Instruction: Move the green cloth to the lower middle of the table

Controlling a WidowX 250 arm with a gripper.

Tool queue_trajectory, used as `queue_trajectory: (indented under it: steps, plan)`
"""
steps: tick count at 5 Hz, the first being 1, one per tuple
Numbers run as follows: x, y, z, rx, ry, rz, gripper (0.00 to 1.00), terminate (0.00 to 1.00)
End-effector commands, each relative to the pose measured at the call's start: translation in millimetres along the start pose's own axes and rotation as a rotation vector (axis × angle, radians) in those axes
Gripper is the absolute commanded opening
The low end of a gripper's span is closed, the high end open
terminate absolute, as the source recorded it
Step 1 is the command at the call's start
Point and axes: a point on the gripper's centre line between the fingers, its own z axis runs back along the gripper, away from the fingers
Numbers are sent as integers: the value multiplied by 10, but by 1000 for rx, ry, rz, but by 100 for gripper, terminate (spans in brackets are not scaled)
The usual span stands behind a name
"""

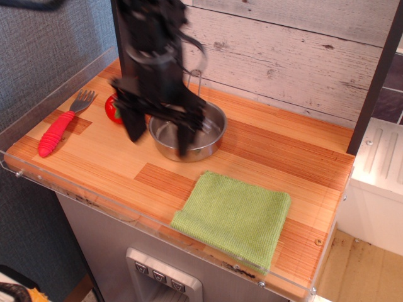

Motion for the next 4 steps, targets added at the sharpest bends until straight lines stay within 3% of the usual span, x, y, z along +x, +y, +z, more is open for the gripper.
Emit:
queue_trajectory:
  steps: [1,3,4]
  plan:
    - [-112,-454,-41,-22,-37,-4,100,0]
    - [-82,-824,-397,-8,26,-35,100,0]
    - [-77,-957,-576,28,44,-65,100,0]
